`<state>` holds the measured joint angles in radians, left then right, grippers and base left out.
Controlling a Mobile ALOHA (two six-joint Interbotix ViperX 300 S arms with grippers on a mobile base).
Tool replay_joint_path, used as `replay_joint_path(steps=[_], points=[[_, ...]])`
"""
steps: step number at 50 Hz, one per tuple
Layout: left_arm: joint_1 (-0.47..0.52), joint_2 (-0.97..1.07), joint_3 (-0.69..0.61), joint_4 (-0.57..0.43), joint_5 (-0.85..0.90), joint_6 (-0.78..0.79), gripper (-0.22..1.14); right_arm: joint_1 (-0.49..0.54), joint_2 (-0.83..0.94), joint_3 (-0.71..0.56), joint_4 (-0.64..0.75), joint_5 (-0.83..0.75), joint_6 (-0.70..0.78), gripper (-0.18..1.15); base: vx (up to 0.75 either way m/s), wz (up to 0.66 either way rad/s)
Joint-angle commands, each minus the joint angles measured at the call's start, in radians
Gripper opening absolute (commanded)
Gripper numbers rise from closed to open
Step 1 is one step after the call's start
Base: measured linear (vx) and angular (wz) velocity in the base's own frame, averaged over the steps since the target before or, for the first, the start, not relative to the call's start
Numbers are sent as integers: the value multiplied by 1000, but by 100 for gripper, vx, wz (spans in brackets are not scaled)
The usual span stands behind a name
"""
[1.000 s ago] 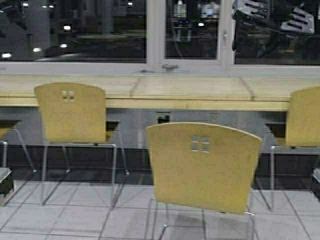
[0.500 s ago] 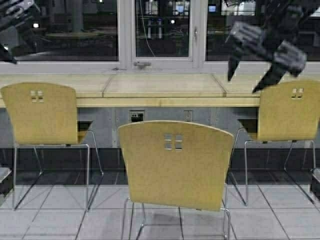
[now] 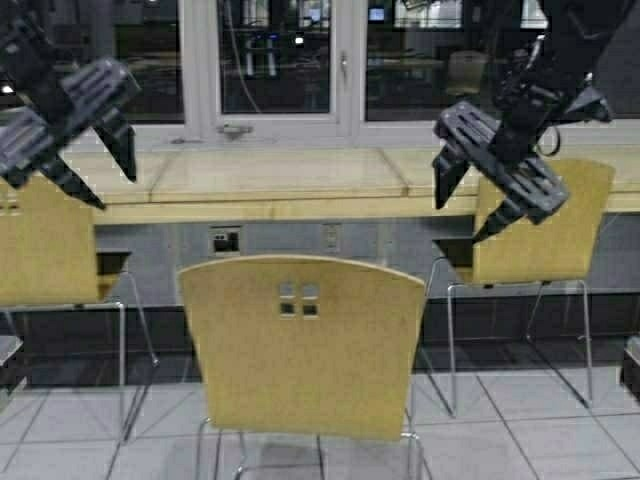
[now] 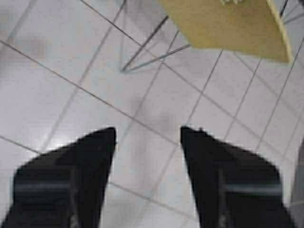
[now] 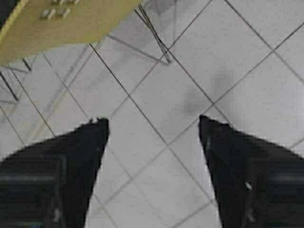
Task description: Push the chairs under the table
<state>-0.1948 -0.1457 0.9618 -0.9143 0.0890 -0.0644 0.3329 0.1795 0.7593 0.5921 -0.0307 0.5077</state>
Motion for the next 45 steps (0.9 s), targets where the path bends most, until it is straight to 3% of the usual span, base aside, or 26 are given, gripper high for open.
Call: replay_joint_path(steps=[1, 7, 20, 45], points=[[-9, 61, -23, -138, -63, -2, 82, 34, 3, -48, 49, -5, 8, 92, 21, -9], [-11, 117, -21, -255, -84, -6, 82, 61, 17, -74, 78, 0, 12, 92, 21, -7], [-34, 212, -31, -376, -120, -38, 82, 98, 106, -155, 133, 41, 32, 92, 26, -4], [-81, 422, -181, -388, -124, -69, 82, 153, 233, -213, 201, 64, 52, 92, 22, -1]])
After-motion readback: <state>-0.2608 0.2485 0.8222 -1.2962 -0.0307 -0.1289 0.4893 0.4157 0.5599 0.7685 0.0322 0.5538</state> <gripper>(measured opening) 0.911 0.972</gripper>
